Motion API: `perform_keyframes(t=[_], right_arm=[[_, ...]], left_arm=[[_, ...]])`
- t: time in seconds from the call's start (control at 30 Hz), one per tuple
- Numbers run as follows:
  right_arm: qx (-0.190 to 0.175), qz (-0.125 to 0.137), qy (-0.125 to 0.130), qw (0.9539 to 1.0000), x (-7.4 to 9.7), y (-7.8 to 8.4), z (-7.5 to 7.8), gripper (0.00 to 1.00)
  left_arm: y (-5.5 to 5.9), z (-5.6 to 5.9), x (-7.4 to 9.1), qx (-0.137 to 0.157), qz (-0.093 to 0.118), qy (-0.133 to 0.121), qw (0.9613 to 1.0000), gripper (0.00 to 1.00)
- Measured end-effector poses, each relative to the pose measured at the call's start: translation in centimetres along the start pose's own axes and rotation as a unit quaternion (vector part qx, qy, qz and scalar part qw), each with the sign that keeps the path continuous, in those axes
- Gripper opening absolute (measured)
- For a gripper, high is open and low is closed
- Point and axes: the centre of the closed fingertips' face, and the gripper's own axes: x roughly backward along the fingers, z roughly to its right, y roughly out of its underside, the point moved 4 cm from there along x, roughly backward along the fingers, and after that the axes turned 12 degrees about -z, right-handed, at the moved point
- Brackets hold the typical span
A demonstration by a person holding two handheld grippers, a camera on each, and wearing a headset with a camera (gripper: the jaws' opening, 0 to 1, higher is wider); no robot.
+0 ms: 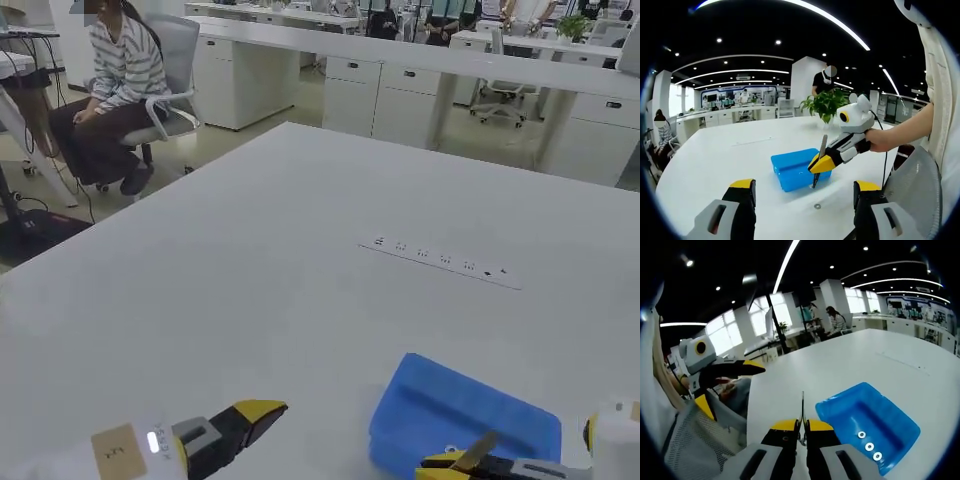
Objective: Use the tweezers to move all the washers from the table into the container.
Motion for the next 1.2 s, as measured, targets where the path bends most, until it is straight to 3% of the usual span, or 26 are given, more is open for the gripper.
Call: perform_keyframes(t=[0.53, 0.87, 1.2], right_arm=[[0.013, 0.033, 0.014, 0.9993, 2.2, -3.3, 1.1, 0.03], [0.014, 0.029, 0.022, 0.9993, 1.6, -4.0, 2.0, 0.03], [-0.008, 0.016, 0.035, 0.9992, 0.6, -4.0, 3.9, 0.03]], left_arm=[[0.0, -0.1, 0.1, 0.001, 0.003, -0.003, 1.0000, 0.81], [-0.1, -0.2, 0.2, 0.004, 0.005, -0.002, 1.0000, 0.81], [-0.1, -0.2, 0.2, 0.005, 0.008, -0.002, 1.0000, 0.81]])
